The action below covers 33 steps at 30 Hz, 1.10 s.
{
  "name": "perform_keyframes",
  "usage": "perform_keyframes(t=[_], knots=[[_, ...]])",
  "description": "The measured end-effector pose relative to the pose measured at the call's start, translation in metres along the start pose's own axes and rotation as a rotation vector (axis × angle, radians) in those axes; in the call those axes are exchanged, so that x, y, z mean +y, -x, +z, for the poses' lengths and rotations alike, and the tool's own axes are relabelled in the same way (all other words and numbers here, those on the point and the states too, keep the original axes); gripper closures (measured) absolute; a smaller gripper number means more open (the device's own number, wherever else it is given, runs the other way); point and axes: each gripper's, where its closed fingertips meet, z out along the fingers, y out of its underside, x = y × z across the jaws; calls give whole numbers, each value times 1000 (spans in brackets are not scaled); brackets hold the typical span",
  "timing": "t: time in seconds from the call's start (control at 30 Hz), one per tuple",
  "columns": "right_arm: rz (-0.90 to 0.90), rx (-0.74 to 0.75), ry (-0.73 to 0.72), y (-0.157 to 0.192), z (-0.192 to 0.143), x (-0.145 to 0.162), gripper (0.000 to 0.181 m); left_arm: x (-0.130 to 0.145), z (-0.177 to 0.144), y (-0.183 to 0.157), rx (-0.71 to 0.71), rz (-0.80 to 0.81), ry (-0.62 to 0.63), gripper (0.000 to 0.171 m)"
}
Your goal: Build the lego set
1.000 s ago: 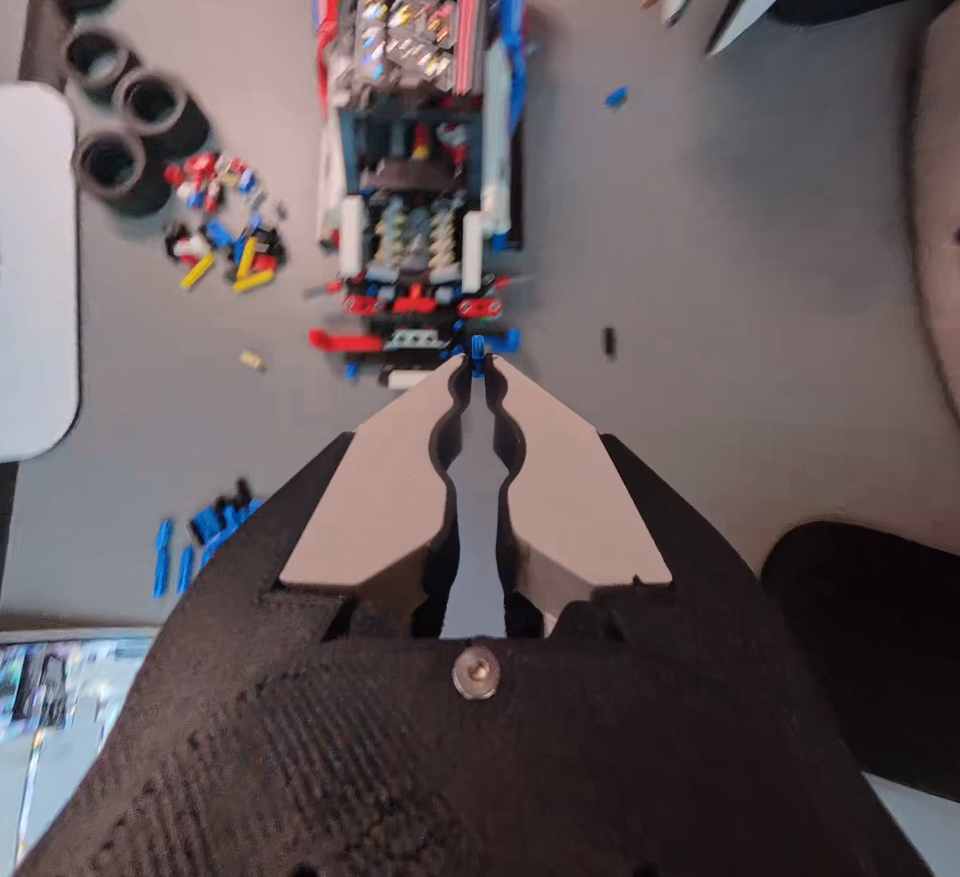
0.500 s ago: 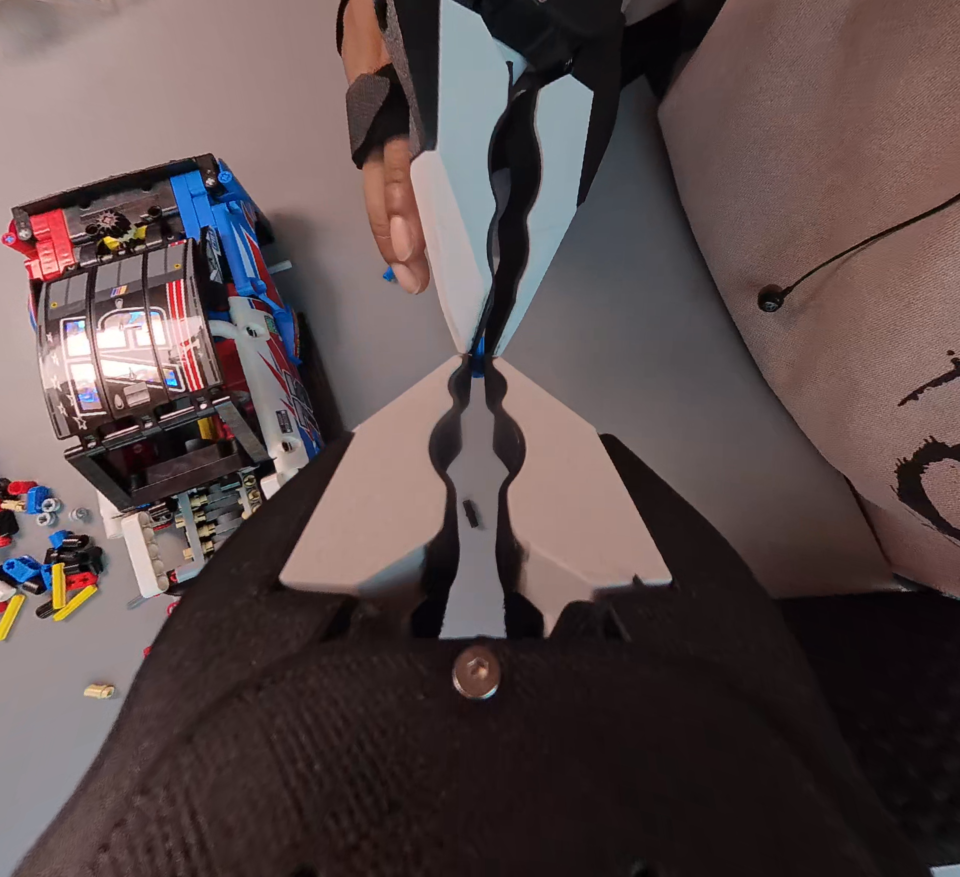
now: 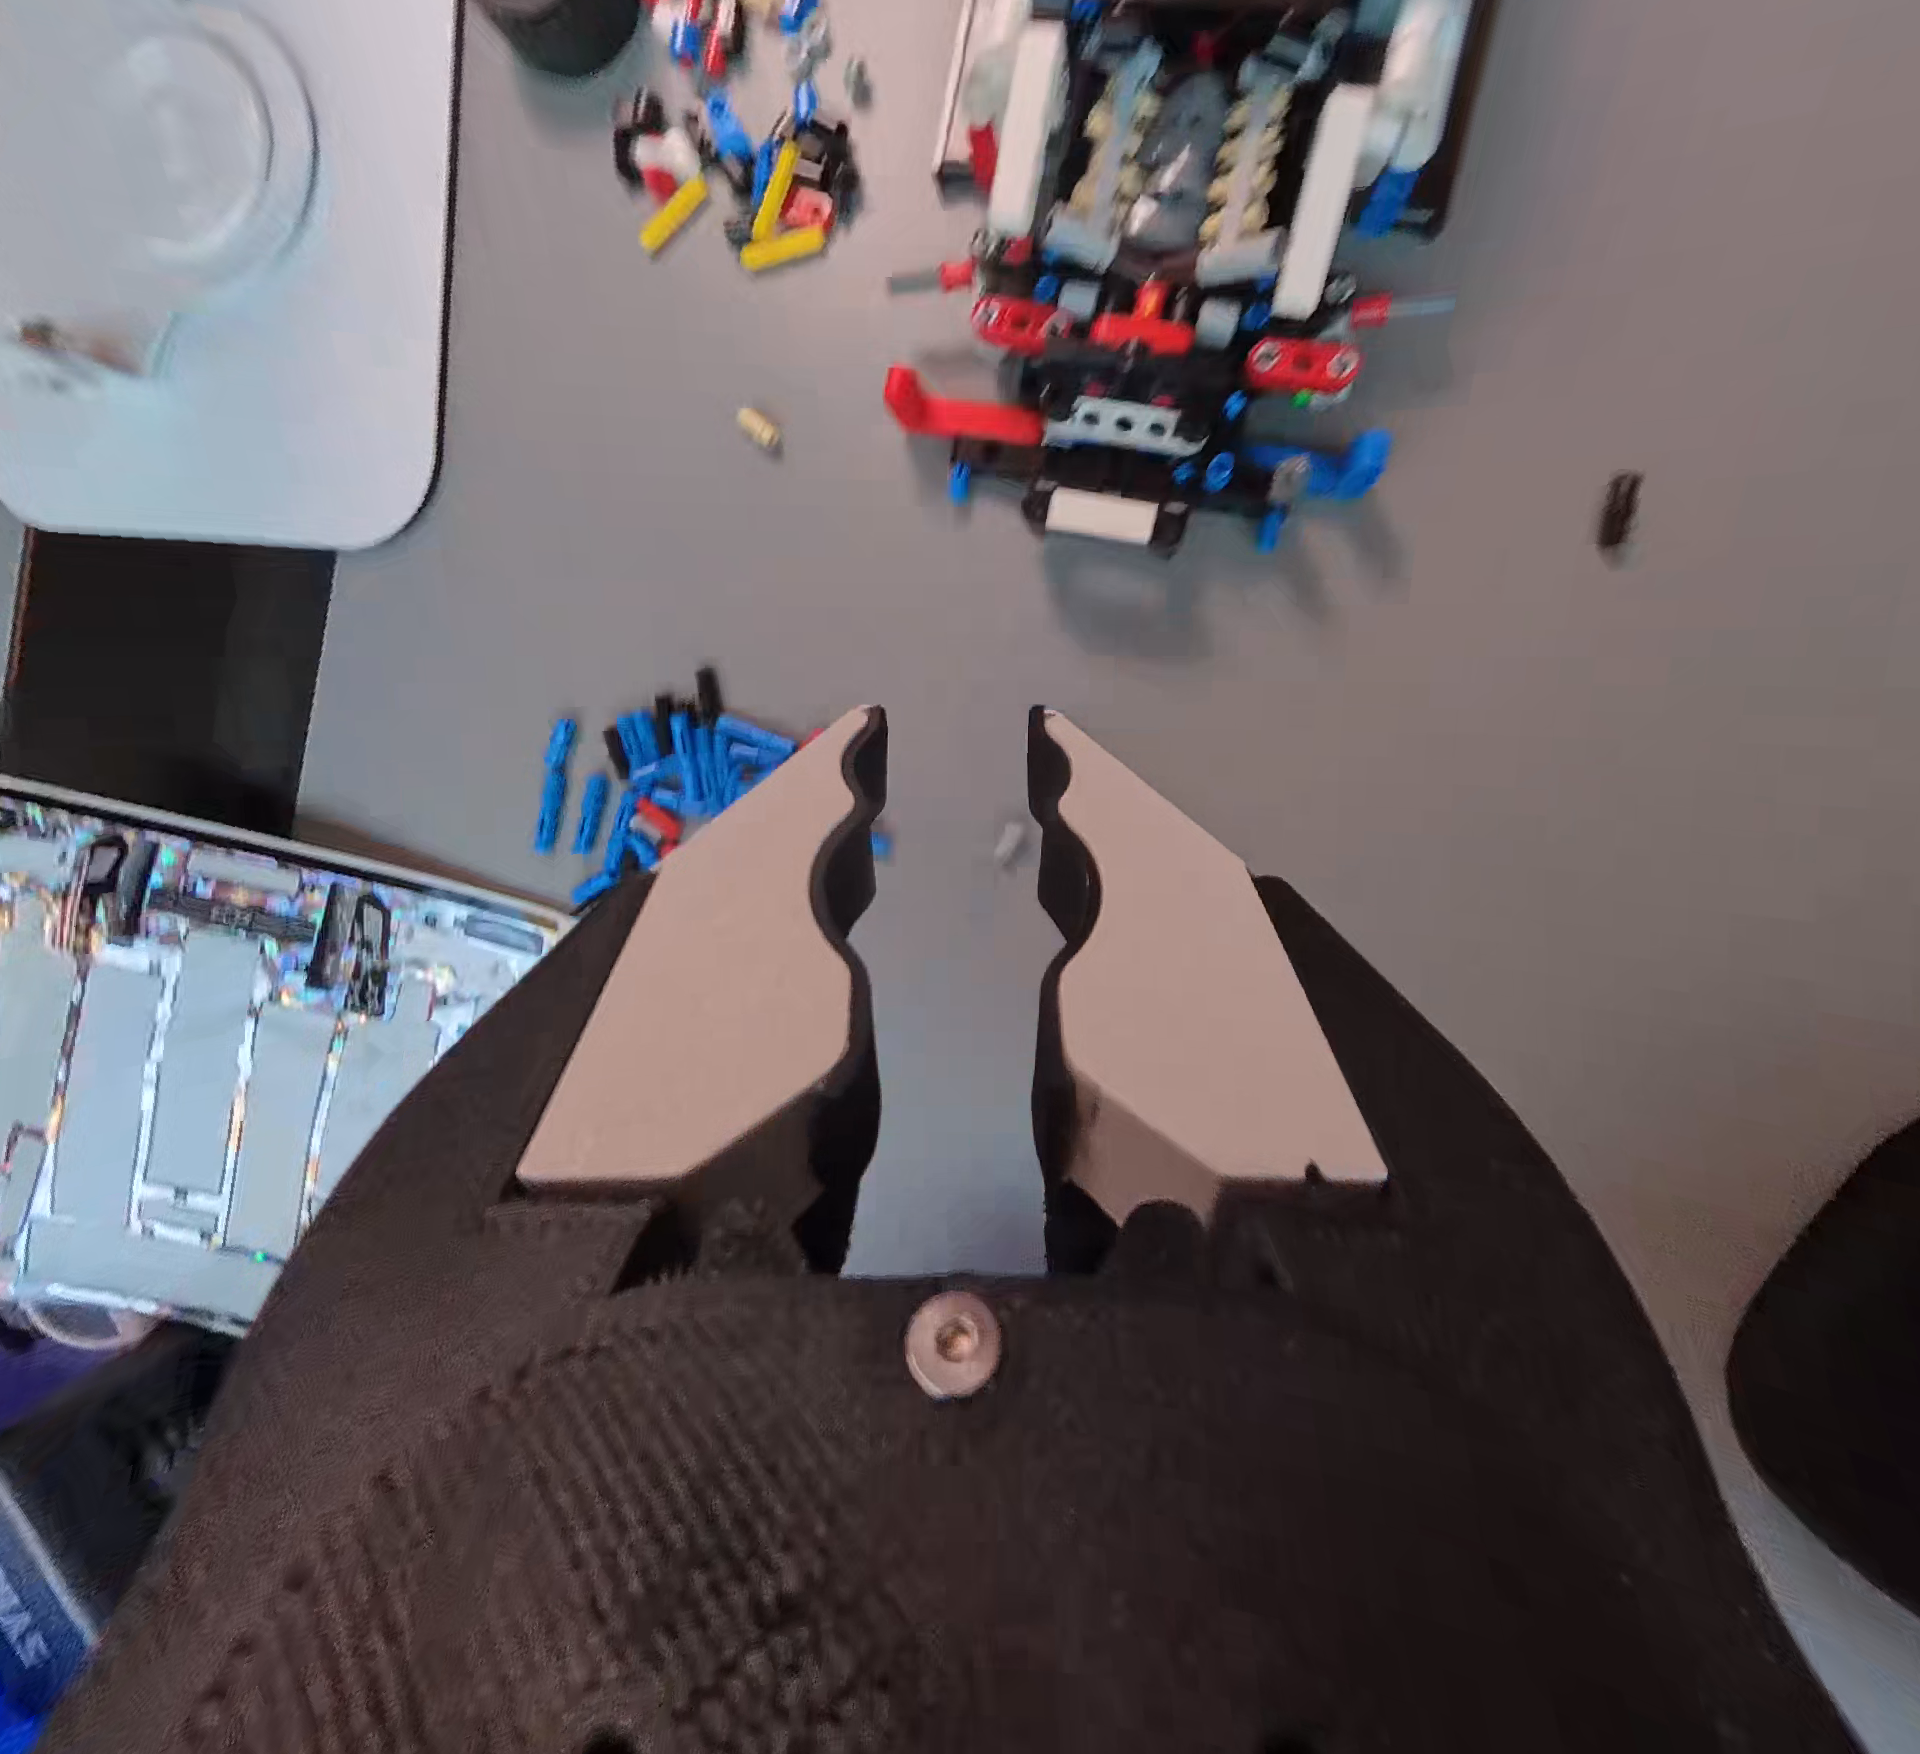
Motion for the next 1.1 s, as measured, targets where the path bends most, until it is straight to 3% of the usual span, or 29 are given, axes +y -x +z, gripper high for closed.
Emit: perform_keyframes(t=[0.13, 0.27, 0.6, 1.1], knots=[[-14, -12, 57, 4, 9, 5, 179, 49, 12, 24, -25, -72, 111, 148], [-41, 38, 115, -1, 18, 8, 179, 67, 23, 31, -34, -69, 179, 149], [-15, 18, 110, 5, 21, 7, 174, 74, 36, 50, -47, -61, 261, 155], [30, 26, 15, -2, 12, -1, 173, 74, 44, 49, -6, -93, 224, 160]])
